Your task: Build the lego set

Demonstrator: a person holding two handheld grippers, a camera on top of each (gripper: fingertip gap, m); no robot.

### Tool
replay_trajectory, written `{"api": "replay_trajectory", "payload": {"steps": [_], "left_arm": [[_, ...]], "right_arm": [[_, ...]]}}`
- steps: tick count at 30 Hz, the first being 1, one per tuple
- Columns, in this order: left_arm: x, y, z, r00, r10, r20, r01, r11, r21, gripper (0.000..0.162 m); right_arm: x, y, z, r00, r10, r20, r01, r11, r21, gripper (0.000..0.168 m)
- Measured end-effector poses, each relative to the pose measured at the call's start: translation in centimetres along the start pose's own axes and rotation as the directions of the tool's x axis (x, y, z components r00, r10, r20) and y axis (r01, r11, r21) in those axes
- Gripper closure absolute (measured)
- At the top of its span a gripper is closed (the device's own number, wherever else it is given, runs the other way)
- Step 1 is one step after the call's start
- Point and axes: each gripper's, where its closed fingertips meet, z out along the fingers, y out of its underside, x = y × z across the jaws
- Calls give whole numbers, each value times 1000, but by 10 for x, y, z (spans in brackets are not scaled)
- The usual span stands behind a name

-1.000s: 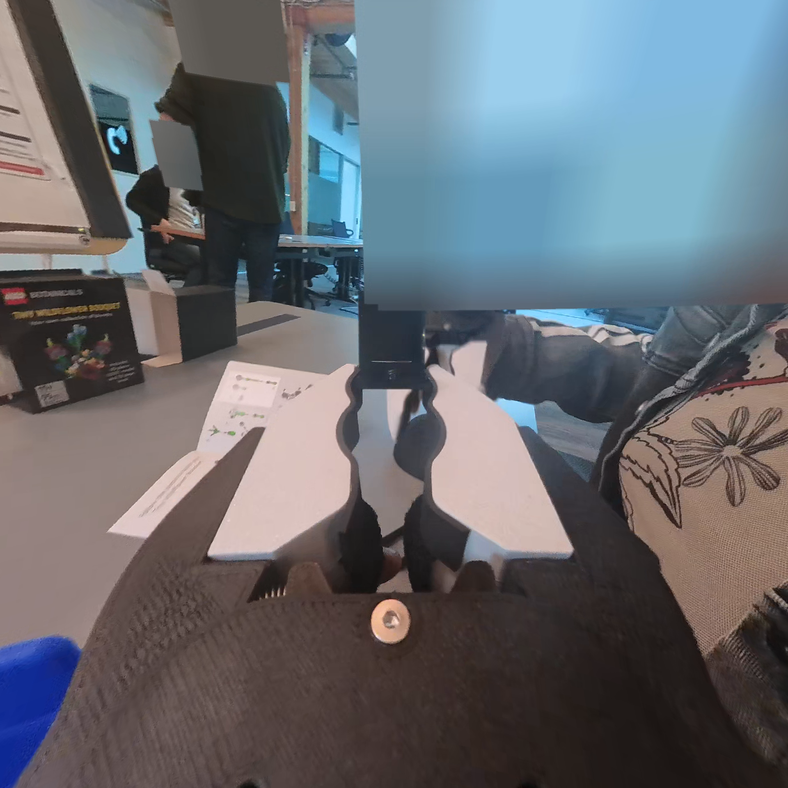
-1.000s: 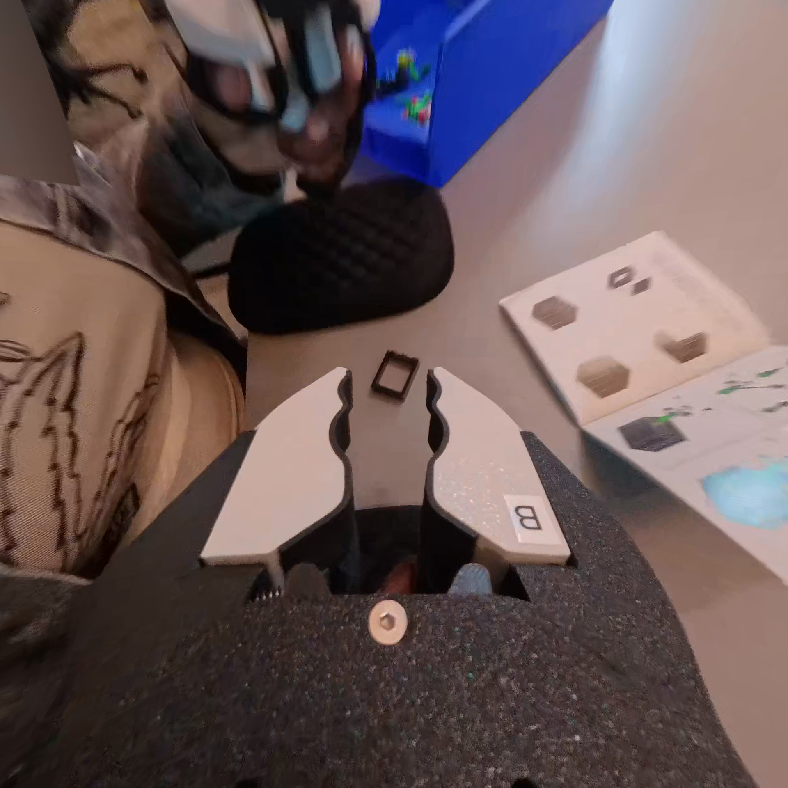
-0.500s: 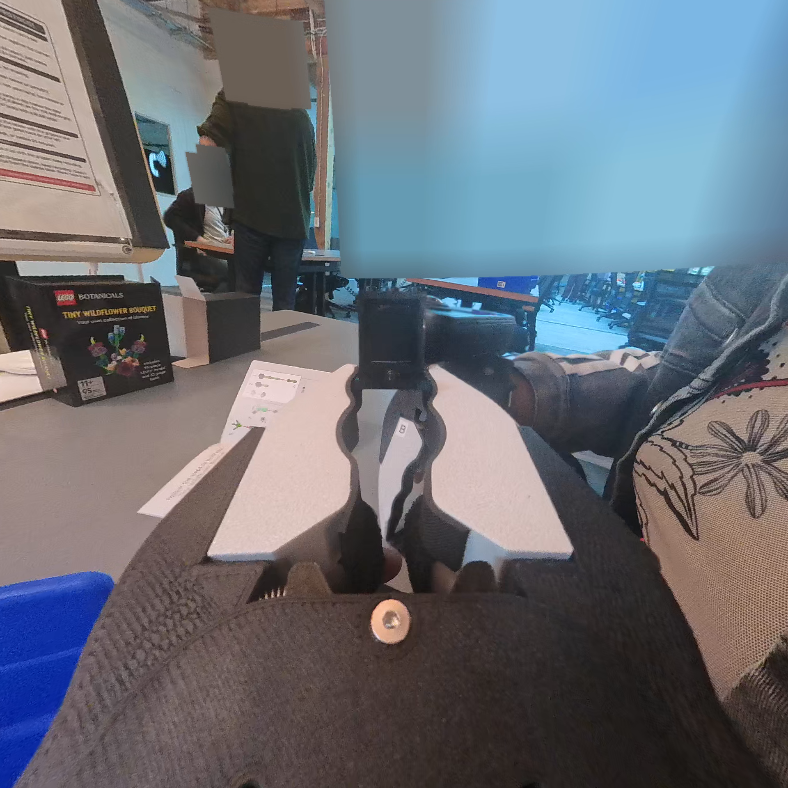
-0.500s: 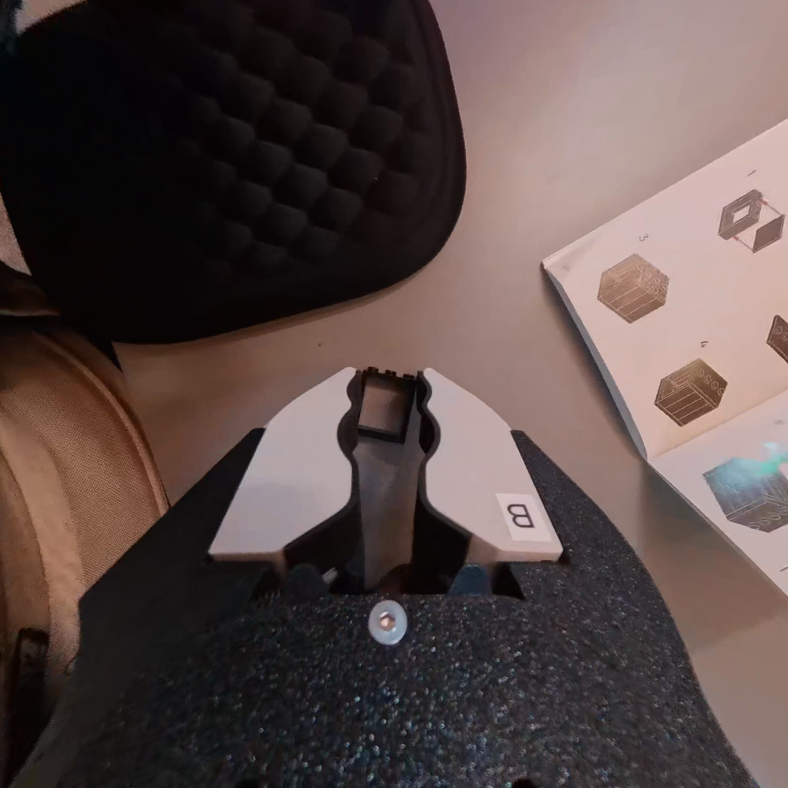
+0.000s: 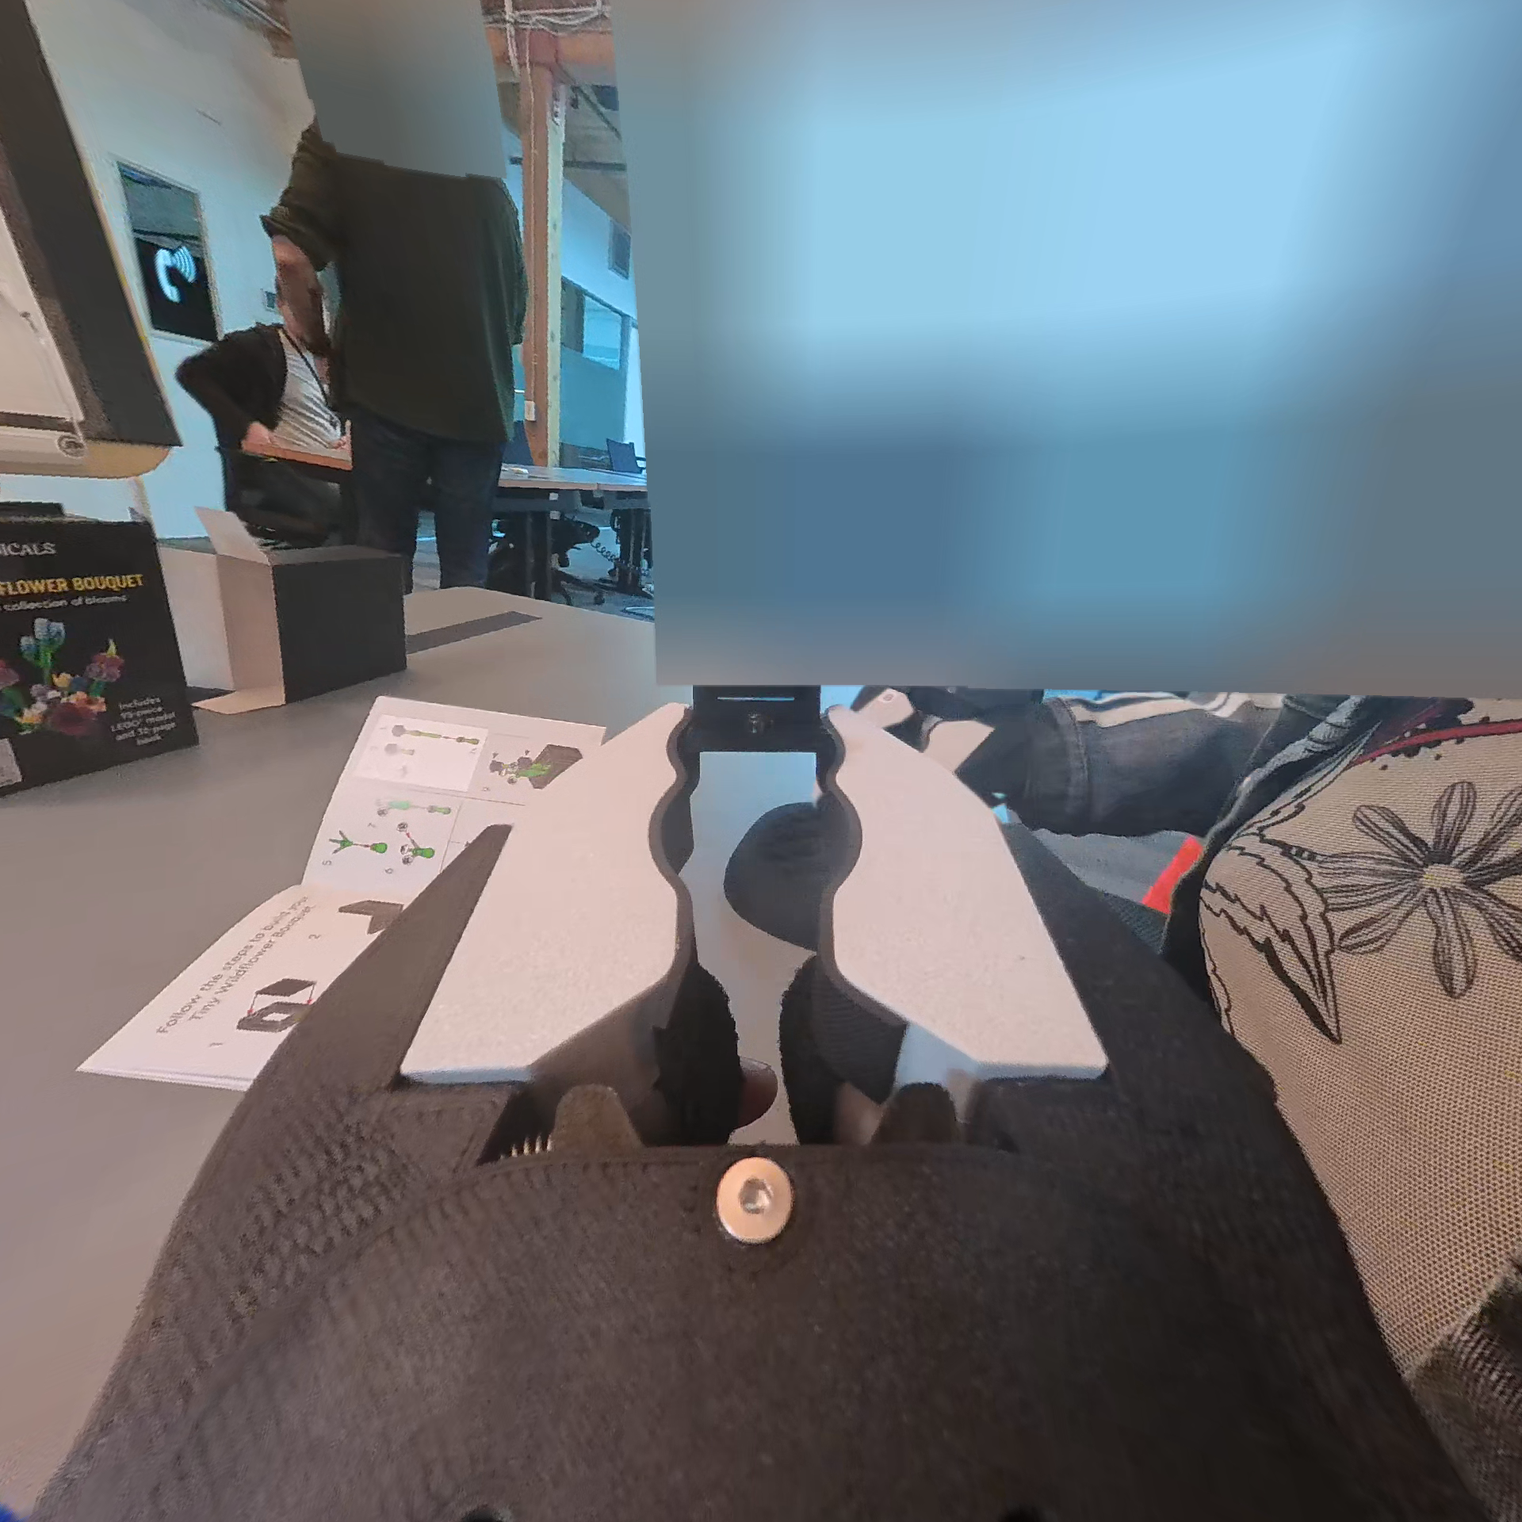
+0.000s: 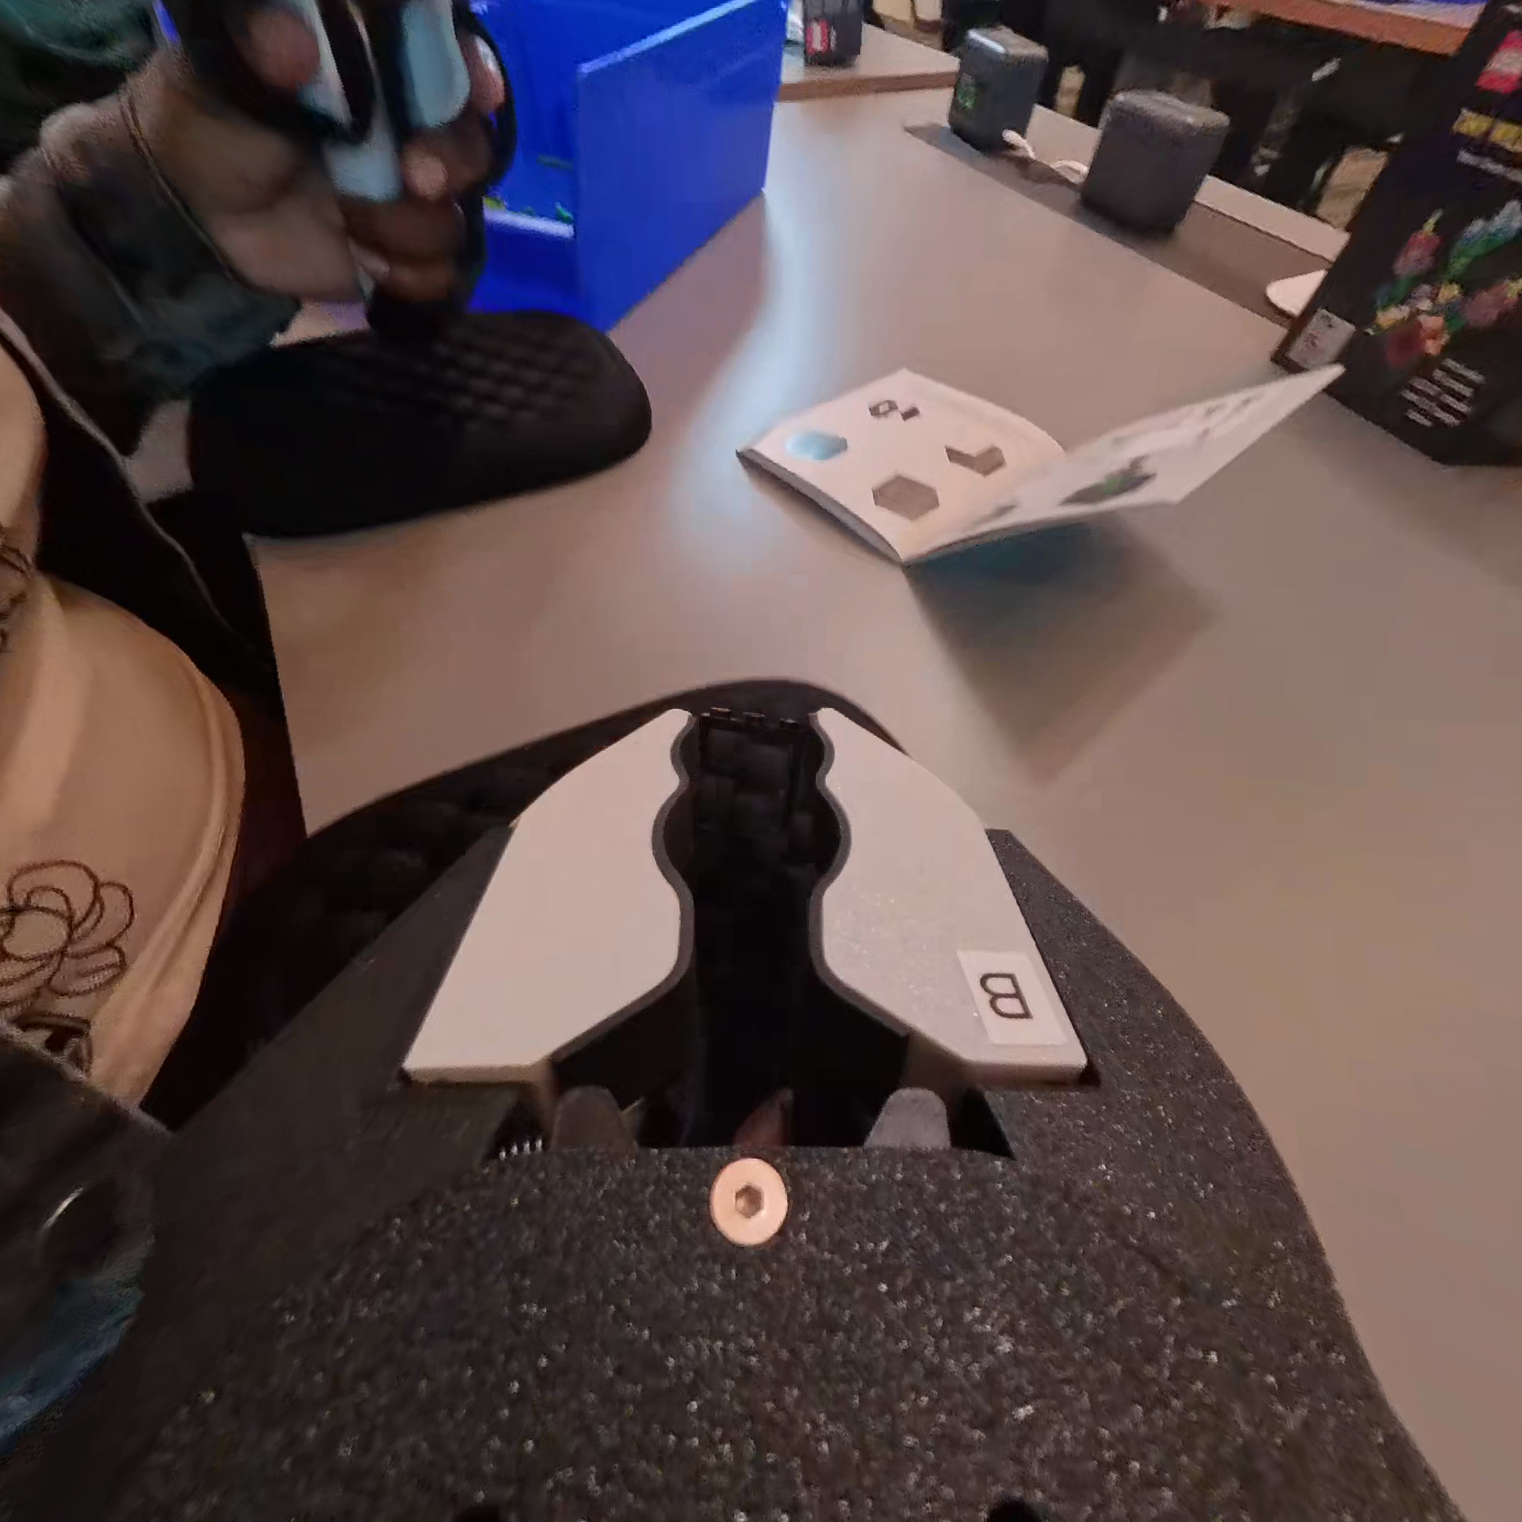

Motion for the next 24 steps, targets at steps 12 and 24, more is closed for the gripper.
{"api": "replay_trajectory", "payload": {"steps": [12, 24], "left_arm": [[6, 2, 20, 1000, 13, -20, -14, 999, -43, 135], [9, 9, 22, 999, -12, -35, 11, 999, -48, 134]], "right_arm": [[-2, -17, 23, 999, -39, 14, 39, 999, -14, 145], [-1, 11, -11, 996, -45, -82, 41, 998, -48, 145]]}}
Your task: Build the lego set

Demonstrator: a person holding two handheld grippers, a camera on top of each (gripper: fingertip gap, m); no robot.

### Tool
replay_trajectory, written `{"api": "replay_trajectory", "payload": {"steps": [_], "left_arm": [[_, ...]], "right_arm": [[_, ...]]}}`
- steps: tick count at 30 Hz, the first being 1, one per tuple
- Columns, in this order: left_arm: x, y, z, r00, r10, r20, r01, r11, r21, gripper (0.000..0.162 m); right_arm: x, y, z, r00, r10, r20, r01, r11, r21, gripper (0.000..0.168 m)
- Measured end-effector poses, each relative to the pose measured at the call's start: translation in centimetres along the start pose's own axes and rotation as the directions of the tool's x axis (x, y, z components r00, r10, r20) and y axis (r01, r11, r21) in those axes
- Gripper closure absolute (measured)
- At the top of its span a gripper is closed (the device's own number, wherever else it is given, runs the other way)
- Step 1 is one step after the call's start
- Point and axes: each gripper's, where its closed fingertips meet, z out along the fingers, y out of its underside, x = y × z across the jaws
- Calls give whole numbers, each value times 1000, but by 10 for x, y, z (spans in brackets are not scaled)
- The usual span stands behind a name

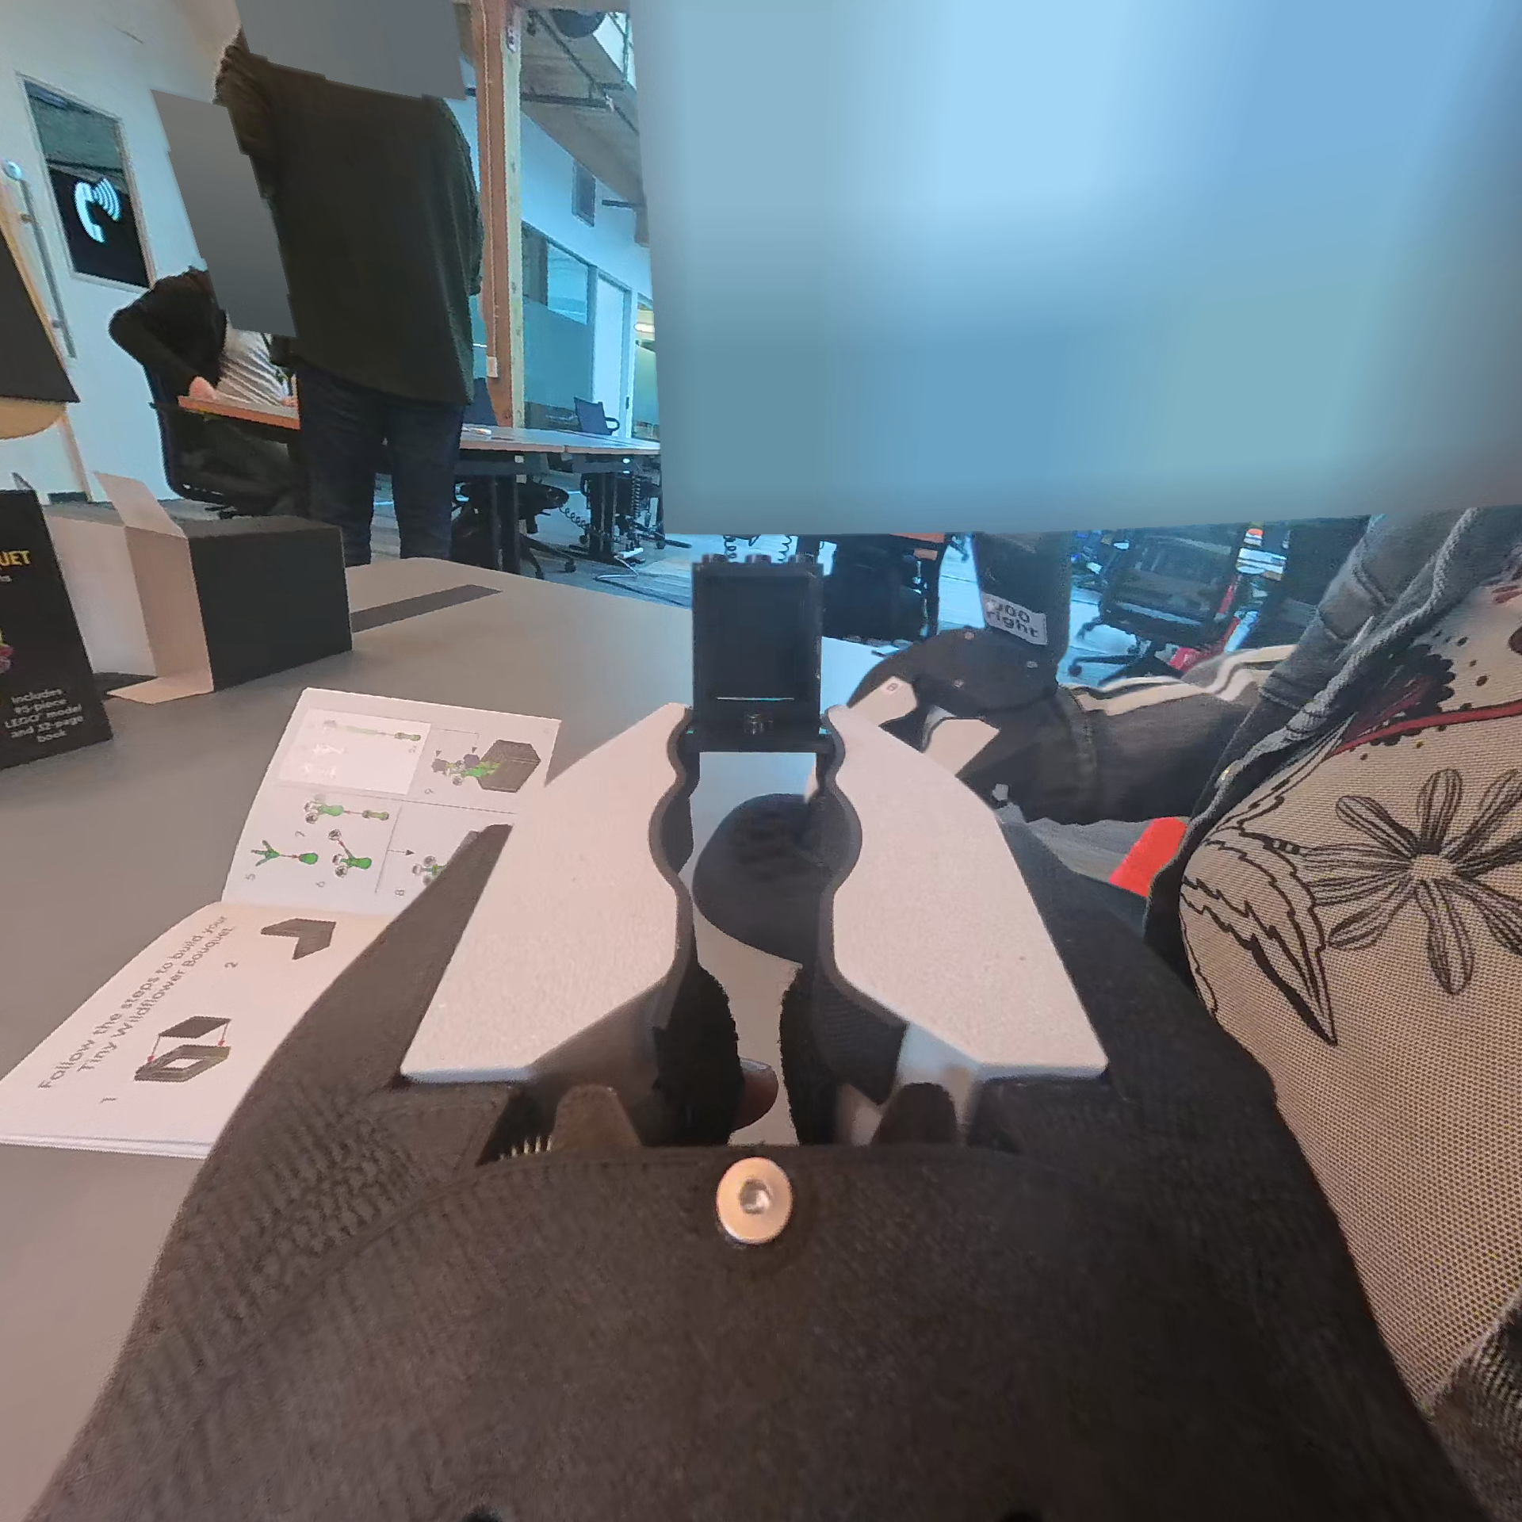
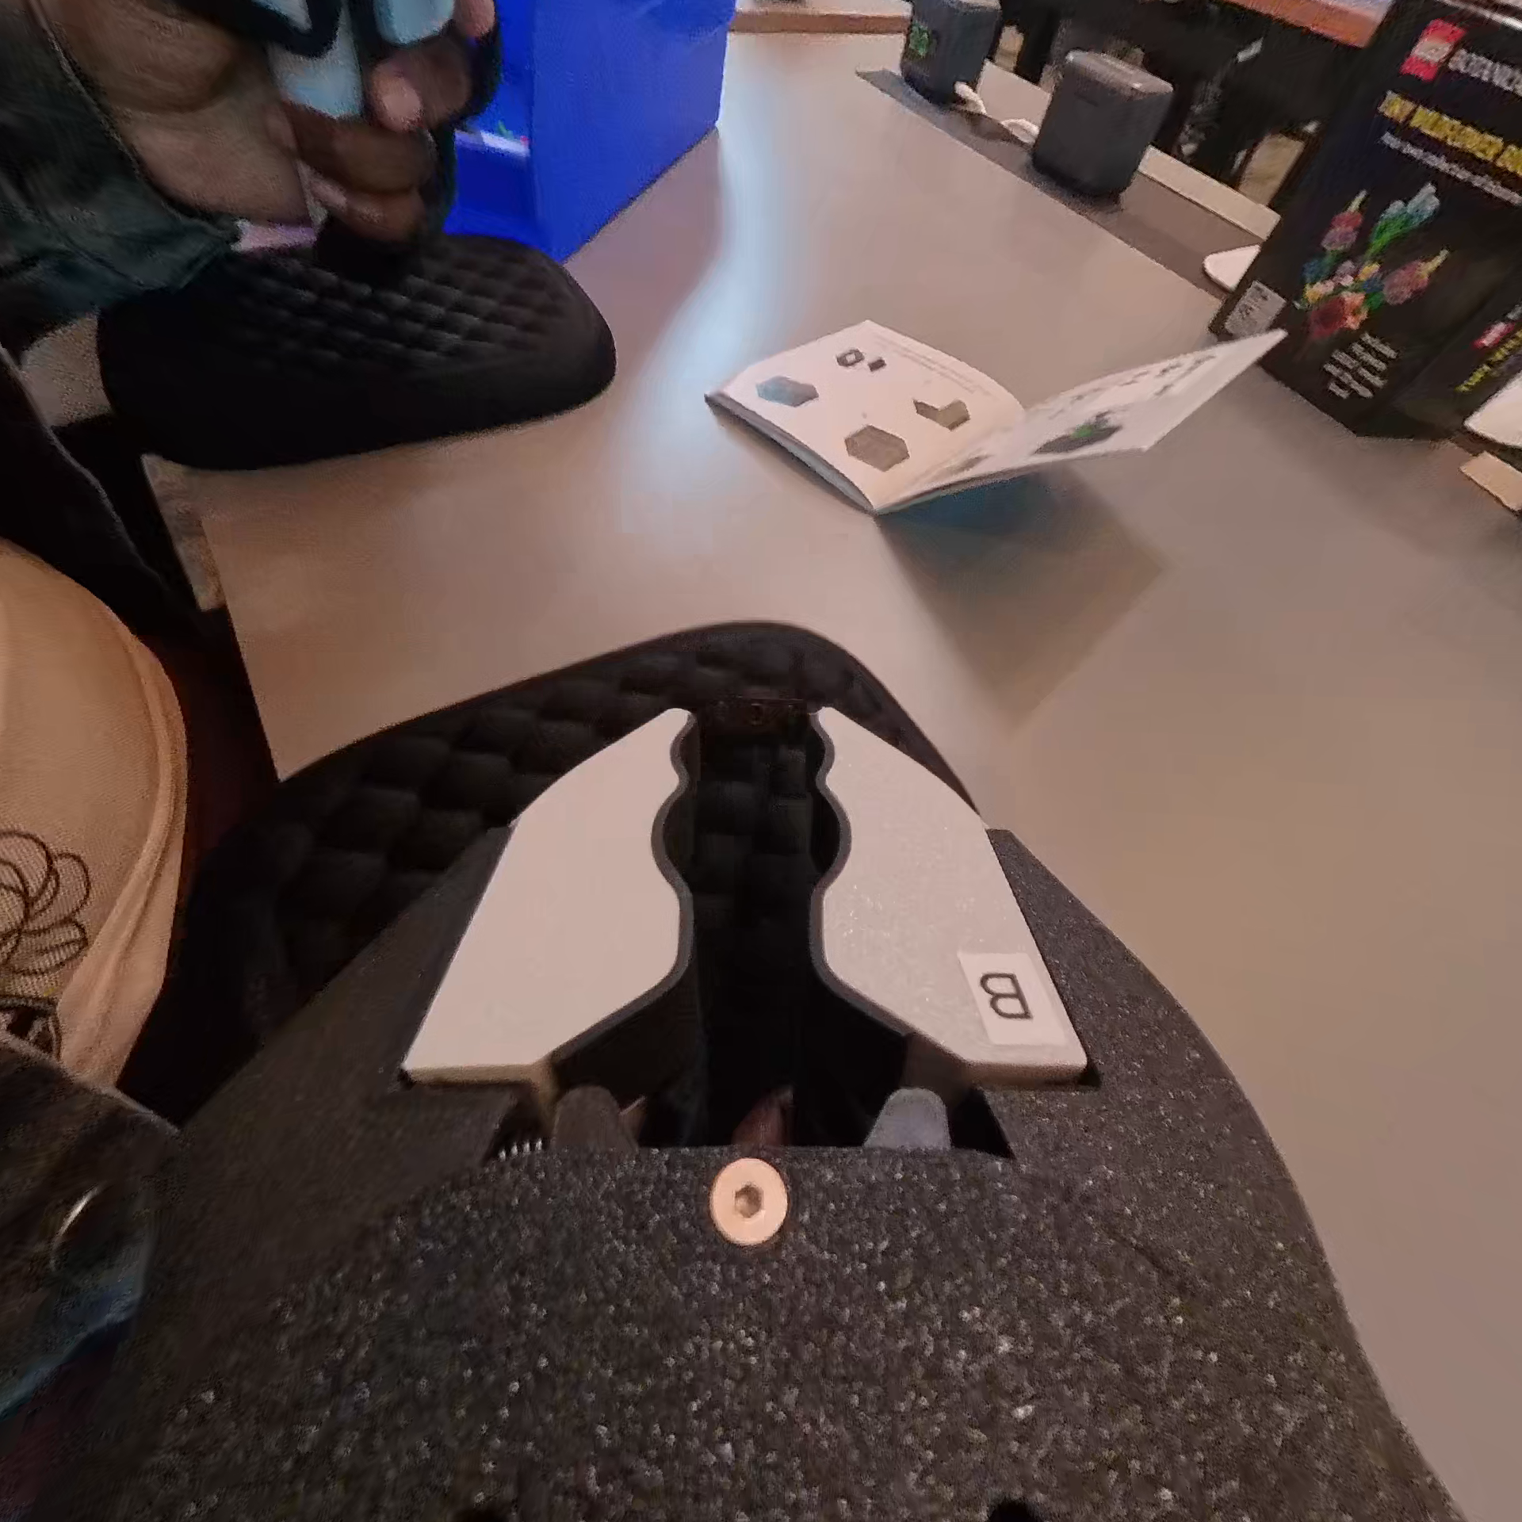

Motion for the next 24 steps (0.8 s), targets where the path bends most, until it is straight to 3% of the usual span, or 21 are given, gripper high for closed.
{"api": "replay_trajectory", "payload": {"steps": [7, 12, 16, 20, 24], "left_arm": [[2, 4, 5, 999, -17, -28, 17, 1000, -9, 134], [3, 9, 5, 999, -26, -48, 24, 999, -25, 135], [5, 10, 6, 997, -44, -67, 43, 999, -18, 134], [5, 10, 7, 994, -74, -84, 75, 997, 11, 134], [5, -1, 5, 977, -165, -135, 183, 974, 136, 135]], "right_arm": [[-4, 22, -3, 1000, 11, 29, -7, 991, -130, 144], [-6, 21, -7, 992, 46, 120, -26, 986, -164, 133], [-5, 17, -6, 984, -3, 178, 24, 993, -113, 136], [-7, 22, 0, 976, 41, 213, -16, 993, -119, 139], [-7, 15, 1, 977, 45, 206, -28, 996, -84, 144]]}}
